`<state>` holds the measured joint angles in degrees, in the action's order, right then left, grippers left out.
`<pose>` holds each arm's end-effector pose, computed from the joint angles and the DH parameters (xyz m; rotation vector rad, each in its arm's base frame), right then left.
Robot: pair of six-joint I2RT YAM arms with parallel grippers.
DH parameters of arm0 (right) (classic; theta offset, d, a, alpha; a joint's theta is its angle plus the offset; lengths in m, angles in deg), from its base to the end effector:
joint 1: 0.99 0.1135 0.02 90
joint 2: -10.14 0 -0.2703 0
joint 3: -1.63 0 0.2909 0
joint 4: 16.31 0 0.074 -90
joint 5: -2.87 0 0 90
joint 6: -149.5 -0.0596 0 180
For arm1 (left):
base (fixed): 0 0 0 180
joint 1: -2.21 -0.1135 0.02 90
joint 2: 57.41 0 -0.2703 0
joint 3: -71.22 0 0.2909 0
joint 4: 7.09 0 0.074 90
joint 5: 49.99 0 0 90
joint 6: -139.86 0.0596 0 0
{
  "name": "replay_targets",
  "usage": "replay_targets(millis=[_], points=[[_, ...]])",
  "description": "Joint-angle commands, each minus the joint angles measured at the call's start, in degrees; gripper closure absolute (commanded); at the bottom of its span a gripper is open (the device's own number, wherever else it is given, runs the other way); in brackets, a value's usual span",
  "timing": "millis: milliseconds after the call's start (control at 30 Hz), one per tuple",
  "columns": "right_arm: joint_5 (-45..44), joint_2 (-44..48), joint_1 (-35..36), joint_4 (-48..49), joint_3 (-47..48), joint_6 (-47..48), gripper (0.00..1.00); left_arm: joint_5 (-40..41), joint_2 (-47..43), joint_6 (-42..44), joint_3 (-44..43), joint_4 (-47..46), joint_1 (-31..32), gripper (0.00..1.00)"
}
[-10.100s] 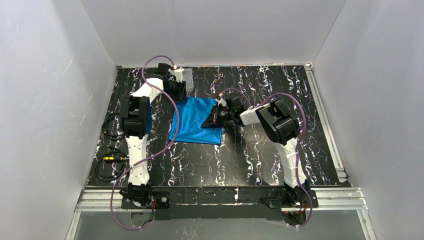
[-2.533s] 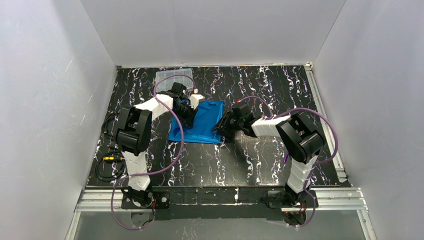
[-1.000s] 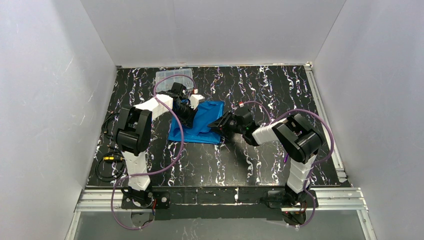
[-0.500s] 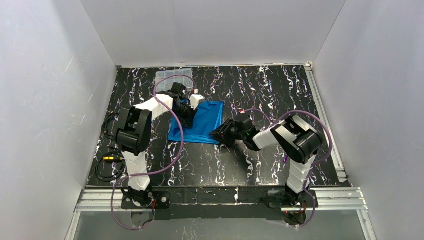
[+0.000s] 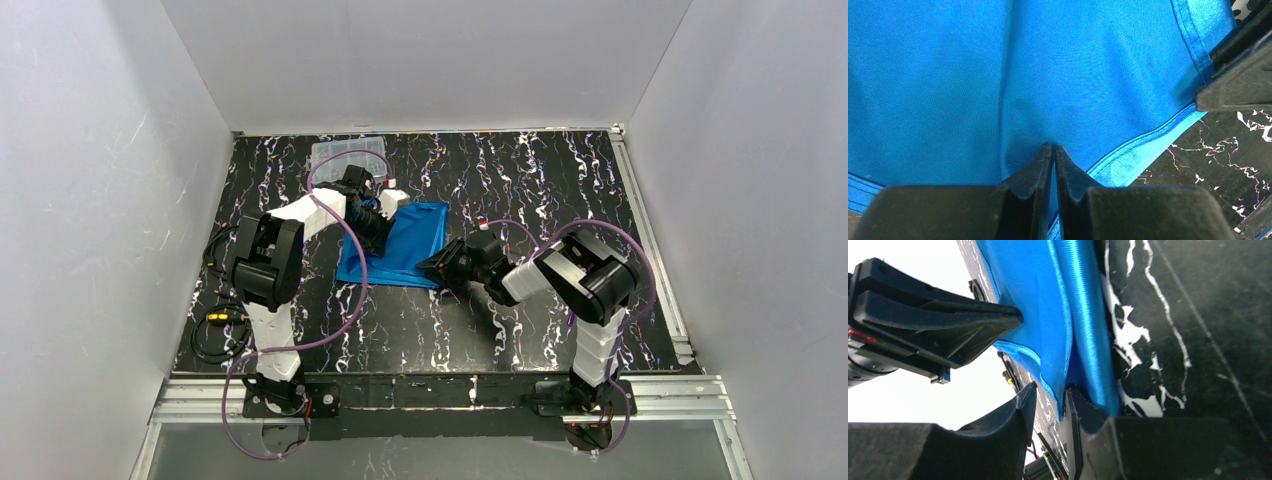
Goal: Fold the napkin into a case and place the utensils inside
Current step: Smooth out the upper triangle-folded napkin at the center of the board.
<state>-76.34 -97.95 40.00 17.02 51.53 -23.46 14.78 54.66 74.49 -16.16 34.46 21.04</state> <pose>0.2776 0.2561 0.0675 0.7148 2.2625 1.4406 0.4058 -0.1652 0.1254 1.0983 2.4184 -0.5648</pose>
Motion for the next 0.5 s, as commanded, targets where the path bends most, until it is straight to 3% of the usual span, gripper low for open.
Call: replay_targets(millis=[0, 100, 267, 467], points=[[-1.0, -1.9, 0.2, 2.9, 1.2, -0.7, 0.67, 0.9, -0.1, 1.0, -0.4, 3.3, 0.0, 0.93], [-1.1, -1.8, 0.3, 2.4, 0.8, -0.5, 0.69, 0.8, -0.2, 0.8, -0.4, 3.3, 0.0, 0.94], [-0.9, -1.5, 0.4, 1.2, 2.4, 1.6, 0.97, 0.8, -0.8, 0.0, -0.7, 3.8, 0.0, 0.93], [-0.5, 3.3, 0.2, -6.1, 4.8, 7.2, 0.99, -0.2, -4.3, -0.1, -3.7, 7.9, -0.7, 0.82]])
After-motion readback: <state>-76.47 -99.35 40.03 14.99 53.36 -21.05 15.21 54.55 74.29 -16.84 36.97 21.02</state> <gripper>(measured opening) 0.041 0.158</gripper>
